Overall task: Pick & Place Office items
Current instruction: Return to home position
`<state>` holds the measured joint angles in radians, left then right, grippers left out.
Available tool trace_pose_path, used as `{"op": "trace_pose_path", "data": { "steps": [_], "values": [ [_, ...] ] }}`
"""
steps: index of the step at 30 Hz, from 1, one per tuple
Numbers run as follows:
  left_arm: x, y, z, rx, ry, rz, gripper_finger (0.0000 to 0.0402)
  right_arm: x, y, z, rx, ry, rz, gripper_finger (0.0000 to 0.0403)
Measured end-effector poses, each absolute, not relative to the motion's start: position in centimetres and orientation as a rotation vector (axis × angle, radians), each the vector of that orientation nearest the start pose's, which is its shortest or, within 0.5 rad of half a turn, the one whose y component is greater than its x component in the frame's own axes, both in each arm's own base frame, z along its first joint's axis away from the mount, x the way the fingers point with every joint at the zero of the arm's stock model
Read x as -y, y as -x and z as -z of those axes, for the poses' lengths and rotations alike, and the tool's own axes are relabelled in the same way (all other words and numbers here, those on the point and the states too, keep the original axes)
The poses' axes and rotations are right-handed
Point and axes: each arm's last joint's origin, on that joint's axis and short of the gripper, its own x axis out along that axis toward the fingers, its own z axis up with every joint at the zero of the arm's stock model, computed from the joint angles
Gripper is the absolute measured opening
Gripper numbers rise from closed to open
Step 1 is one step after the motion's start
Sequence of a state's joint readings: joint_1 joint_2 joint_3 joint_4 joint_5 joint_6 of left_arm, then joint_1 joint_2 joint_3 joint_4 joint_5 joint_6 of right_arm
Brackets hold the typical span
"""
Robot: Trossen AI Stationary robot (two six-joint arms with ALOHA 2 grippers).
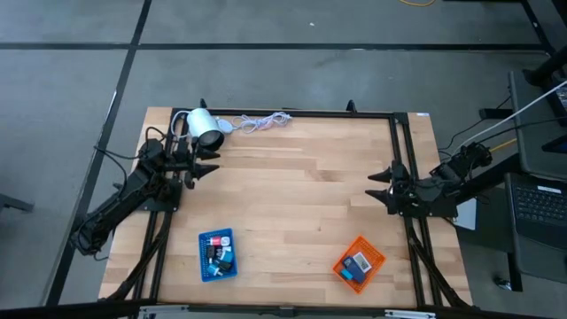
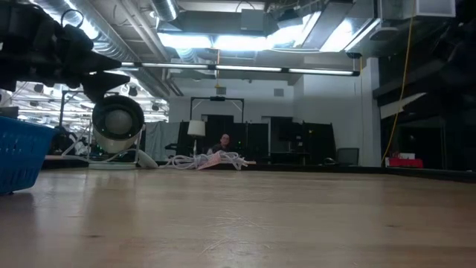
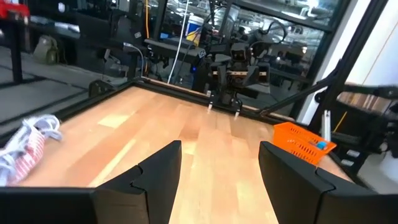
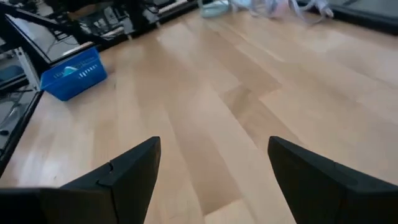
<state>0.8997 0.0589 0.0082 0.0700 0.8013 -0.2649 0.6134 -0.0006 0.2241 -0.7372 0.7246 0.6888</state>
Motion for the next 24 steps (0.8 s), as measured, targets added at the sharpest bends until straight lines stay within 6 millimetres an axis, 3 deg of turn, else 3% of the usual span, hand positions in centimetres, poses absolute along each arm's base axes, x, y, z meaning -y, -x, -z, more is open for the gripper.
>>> {"op": "trace_pose_path", "data": {
  "steps": [13, 24],
  "values": [
    [-5.9, -7.4, -16.8, 0.037, 0.477, -0.093, 0.0210, -2.2, -5.9, -17.1, -0.411, -0.442, 0.128, 0.0302],
    [-4.9, -7.6, -17.6, 0.079, 0.426, 0.029, 0.0210, -2.4, -6.1, -16.5, -0.429, -0.443, 0.107, 0.0302]
  ]
}}
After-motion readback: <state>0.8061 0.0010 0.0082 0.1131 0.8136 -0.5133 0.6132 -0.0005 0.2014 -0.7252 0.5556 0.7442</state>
